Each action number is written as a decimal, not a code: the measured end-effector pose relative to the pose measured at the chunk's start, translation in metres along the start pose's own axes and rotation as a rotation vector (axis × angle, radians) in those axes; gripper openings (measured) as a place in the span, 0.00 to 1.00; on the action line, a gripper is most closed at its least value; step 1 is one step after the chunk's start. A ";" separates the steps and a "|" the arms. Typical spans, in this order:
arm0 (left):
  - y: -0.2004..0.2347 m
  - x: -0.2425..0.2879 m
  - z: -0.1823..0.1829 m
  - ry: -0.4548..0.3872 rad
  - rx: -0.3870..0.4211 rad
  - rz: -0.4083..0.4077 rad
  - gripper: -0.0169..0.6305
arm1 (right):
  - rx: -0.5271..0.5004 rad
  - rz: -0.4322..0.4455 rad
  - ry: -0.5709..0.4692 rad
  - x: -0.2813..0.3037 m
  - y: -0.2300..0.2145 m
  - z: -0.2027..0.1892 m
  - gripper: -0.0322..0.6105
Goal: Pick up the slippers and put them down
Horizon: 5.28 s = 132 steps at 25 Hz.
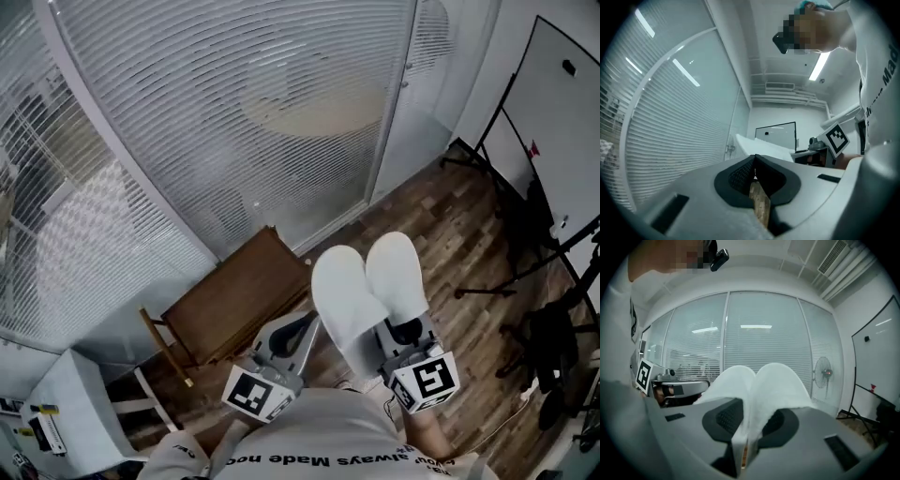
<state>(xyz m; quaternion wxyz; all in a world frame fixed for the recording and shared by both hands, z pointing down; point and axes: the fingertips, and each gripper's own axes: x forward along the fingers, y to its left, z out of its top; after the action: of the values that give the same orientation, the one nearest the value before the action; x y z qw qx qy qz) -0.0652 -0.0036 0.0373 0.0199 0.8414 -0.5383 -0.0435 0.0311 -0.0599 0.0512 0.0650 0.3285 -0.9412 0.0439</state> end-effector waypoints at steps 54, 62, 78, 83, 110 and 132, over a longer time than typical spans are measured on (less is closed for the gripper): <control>-0.148 0.107 -0.106 0.213 -0.025 -0.412 0.05 | 0.152 -0.439 0.094 -0.166 -0.131 -0.116 0.17; -0.140 0.096 -0.170 0.293 -0.043 -0.436 0.05 | 0.194 -0.442 0.181 -0.152 -0.116 -0.185 0.16; -0.125 0.101 -0.311 0.390 -0.074 -0.430 0.05 | 0.244 -0.412 0.281 -0.118 -0.126 -0.332 0.16; -0.119 0.100 -0.355 0.401 -0.091 -0.421 0.04 | 0.245 -0.401 0.287 -0.108 -0.127 -0.375 0.16; -0.097 0.081 -0.622 0.471 -0.107 -0.440 0.05 | 0.244 -0.378 0.328 -0.060 -0.130 -0.652 0.14; -0.063 0.091 -0.931 0.568 0.032 -0.556 0.05 | 0.191 -0.286 0.451 -0.001 -0.159 -0.961 0.14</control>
<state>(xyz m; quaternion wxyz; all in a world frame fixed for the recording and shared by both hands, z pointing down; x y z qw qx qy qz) 0.1175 -0.0727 0.9541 0.1424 0.9338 -0.2636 0.1956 0.2210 -0.0623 1.0064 0.2469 0.4445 -0.8388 0.1947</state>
